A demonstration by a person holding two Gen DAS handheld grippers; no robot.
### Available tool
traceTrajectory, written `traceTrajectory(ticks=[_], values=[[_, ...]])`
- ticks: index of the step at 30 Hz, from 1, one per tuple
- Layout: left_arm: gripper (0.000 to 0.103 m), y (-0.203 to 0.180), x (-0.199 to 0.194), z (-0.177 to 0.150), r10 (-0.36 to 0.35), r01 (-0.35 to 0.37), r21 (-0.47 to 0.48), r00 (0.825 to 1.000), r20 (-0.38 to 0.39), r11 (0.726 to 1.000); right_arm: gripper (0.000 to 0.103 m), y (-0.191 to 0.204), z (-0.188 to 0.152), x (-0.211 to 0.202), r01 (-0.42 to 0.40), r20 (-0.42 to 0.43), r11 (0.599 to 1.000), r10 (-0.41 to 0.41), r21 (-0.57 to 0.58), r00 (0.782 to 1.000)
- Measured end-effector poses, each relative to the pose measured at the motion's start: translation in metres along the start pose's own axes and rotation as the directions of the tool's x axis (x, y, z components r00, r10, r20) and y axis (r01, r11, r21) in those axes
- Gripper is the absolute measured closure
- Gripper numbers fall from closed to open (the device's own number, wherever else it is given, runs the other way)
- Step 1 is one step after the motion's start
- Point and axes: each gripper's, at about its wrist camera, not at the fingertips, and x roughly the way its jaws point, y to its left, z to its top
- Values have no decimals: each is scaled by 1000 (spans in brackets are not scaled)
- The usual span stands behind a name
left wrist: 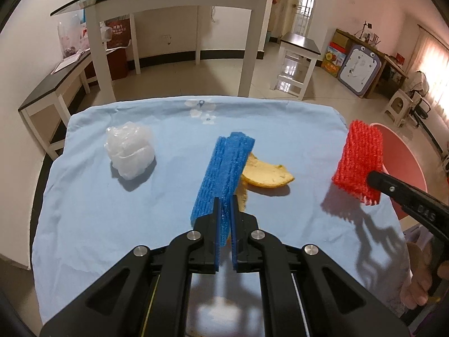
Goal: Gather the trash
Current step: 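Grasp the red foam net sleeve with the right gripper while the left lifts the blue sleeve, then carry both foam sleeves over the pink bucket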
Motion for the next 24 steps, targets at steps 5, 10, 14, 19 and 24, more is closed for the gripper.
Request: traceTrajectory(ticks=[5,10,14,19,24], values=[[98,-15,-2,-1,1,-1,17,1000,5,1000,93,-3,-3,-20,3,39,1000,-2,-12,999],[98,-35,-4,-1,-21,20,47,1000,12,999,93,-12,-8,-35,11,52,1000,-11,2,999],[98,-48,-3,2,-29,28,56,1000,9,998,93,-23,-12,-44,26,63,999,-27,19,998],[98,-68,-2,3,-46,44,83,999,13,996,93,-40,-15,-55,46,76,998,-49,44,996],[98,-86,3,4,-68,67,111,998,4,992,93,-52,-17,-61,64,80,996,-69,60,994]])
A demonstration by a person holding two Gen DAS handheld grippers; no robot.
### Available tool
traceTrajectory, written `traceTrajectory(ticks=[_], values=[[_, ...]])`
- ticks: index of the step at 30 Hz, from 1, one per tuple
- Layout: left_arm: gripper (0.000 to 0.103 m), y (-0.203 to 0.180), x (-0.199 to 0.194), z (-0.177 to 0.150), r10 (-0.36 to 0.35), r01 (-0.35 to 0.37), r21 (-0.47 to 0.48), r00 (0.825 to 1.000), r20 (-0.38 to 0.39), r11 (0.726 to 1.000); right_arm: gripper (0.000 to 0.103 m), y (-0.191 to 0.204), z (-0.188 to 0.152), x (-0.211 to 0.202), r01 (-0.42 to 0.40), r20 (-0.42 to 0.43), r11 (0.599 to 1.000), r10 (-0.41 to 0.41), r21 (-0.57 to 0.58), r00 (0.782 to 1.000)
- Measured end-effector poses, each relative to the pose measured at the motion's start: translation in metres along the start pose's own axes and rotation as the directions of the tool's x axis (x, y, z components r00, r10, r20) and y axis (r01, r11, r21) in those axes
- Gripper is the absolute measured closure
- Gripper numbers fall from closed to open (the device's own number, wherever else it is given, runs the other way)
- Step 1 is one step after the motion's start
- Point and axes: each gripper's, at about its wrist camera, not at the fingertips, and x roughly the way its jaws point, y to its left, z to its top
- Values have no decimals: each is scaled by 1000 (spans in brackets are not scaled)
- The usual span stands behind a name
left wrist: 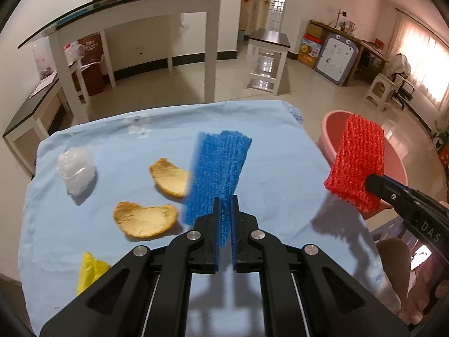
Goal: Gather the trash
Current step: 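Carry both foam sleeves over the pink bucket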
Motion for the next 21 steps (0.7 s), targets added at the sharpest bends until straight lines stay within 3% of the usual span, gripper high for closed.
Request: traceTrajectory(ticks=[21], values=[[98,-69,17,19,-65,65,99,998,1,993,93,-50,7,-17,85,41,993,-88,78,995]])
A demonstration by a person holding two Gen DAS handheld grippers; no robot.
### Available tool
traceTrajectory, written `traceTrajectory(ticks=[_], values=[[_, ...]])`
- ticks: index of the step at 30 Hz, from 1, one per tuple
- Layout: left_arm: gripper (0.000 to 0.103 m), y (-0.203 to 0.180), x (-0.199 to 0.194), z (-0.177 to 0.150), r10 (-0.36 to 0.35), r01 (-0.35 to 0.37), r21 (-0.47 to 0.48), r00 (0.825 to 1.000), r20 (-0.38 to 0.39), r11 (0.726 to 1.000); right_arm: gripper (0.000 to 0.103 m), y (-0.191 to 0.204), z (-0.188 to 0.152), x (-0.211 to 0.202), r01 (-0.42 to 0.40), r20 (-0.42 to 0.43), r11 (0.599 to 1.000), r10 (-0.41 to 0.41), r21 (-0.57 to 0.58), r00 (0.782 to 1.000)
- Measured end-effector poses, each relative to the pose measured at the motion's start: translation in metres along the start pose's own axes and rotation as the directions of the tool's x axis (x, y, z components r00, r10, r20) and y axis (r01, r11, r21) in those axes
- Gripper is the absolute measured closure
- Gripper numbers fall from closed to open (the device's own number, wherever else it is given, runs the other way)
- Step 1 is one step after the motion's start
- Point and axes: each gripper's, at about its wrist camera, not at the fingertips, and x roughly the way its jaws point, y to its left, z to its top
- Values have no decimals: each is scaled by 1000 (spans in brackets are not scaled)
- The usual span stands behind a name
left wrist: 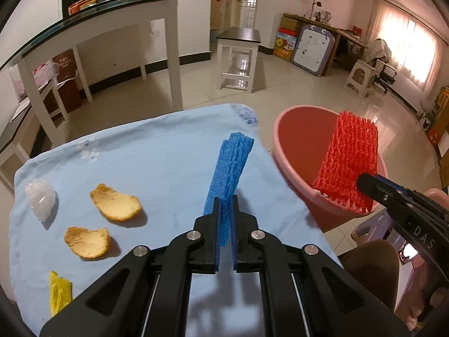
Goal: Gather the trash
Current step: 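Carry both foam sleeves over the pink bucket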
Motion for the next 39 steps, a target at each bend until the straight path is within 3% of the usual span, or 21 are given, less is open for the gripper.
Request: traceTrajectory(ticks=[18,39], values=[[98,-37,14,10,-34,34,66,999,-6,997,92,-36,4,0,58,8,996,-58,64,998],[98,-59,23,19,-93,90,108,995,22,990,92,-46,5,9,90,9,992,-91,90,996]])
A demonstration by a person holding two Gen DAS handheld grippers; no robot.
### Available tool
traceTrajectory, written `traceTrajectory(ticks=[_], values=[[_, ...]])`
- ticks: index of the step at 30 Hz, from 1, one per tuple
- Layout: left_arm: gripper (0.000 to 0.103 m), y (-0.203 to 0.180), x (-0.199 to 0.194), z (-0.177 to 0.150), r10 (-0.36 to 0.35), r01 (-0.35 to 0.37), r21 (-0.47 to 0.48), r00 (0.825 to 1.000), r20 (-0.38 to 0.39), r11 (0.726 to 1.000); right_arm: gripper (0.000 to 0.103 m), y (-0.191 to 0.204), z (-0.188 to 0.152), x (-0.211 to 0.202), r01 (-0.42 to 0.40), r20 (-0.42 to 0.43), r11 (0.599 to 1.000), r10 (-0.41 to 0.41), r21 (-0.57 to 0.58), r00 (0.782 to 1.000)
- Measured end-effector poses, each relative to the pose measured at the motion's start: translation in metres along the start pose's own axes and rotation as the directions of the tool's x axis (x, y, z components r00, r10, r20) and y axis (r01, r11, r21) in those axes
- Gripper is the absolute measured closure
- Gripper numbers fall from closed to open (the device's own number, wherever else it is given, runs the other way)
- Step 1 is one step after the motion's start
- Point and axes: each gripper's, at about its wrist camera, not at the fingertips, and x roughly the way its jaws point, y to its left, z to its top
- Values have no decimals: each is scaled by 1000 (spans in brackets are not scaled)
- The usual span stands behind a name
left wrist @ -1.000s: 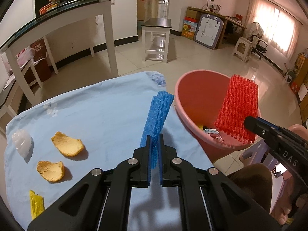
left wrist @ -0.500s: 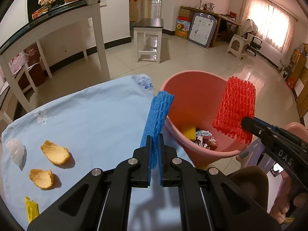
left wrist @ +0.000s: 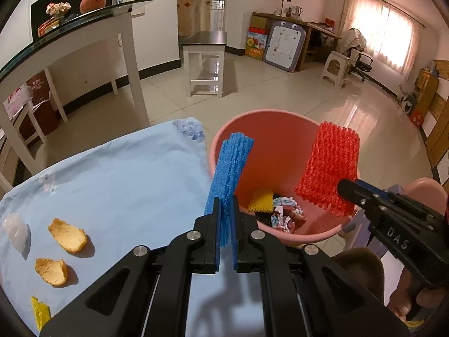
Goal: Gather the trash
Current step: 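Carry both foam sleeves over the pink bucket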
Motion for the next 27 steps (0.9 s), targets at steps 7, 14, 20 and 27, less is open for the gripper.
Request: traceTrajectory(ticks=[7,14,20,27], values=[[98,-10,3,7,-40,40,10,999,23,999,92,0,2,1,22,10,1000,-22,-8,1000],[98,-17,10,15,-87,87,10,996,34,996,92,0,6,4,45,18,999,-45,-24,999],[98,-22,23,19,-104,104,8,994,17,995,92,-1,5,6,62,23,998,-61,-31,998],[98,-24,34,19,-119,119,5,993,-1,993,92,-4,8,14,85,17,996,-84,-37,996]])
